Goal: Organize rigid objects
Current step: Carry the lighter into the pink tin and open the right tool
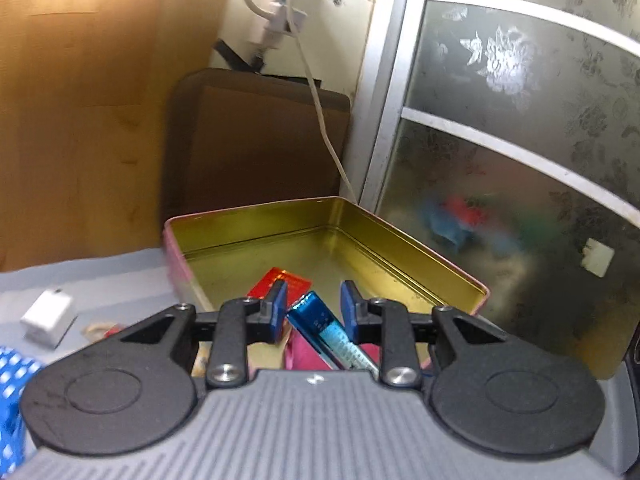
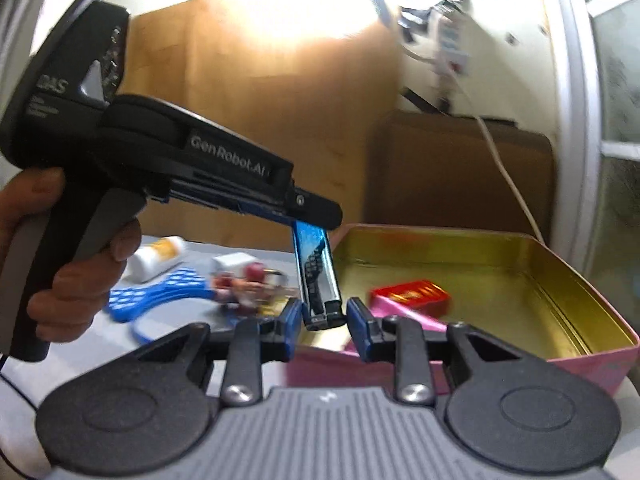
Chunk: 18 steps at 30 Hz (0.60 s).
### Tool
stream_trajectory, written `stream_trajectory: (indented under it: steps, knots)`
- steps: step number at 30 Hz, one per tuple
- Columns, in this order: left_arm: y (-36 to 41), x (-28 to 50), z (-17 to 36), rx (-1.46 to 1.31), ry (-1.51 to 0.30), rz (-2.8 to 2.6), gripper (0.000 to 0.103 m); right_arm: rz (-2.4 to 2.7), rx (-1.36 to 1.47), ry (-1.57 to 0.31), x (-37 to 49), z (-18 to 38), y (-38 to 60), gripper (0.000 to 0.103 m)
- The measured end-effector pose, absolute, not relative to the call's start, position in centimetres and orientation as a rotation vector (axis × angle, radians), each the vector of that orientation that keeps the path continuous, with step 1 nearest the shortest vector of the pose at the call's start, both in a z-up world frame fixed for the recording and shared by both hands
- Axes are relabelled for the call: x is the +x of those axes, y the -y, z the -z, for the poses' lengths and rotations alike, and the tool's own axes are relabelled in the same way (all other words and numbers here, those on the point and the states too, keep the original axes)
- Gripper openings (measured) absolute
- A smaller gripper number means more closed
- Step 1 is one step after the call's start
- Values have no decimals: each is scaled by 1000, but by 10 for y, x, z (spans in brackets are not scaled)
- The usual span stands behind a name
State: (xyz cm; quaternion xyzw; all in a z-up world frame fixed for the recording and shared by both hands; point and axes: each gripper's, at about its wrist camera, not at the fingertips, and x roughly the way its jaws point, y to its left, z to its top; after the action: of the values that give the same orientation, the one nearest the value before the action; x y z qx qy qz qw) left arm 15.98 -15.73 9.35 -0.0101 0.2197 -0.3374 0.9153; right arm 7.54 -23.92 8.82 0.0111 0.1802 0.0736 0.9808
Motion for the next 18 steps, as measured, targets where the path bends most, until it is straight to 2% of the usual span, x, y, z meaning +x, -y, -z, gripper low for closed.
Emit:
stream_trajectory:
  steps: [3, 6, 7, 9, 12, 15, 18]
  knots:
    - [177, 178, -83, -2, -484, 650, 45, -129, 59, -419, 103, -79, 257, 26]
    - [178, 185, -74, -15, -519, 618, 45, -81, 54, -497, 134, -68, 265, 27]
    - [175, 184, -72, -19, -524, 615, 45, -58, 57, -516, 142, -64, 266, 36]
    - [165, 182, -73, -21, -519, 598, 45, -14, 58, -512, 152, -62, 270, 37]
    - [144, 176, -77, -59, -500, 572, 46, 188, -15, -479, 163, -55, 272, 39]
    - [106, 166, -81, -106, -459, 521, 47, 169, 131, -416, 145, -61, 285, 39]
    - [64, 162, -77, -167, -451, 432, 47, 136, 128, -331, 119, -73, 274, 40]
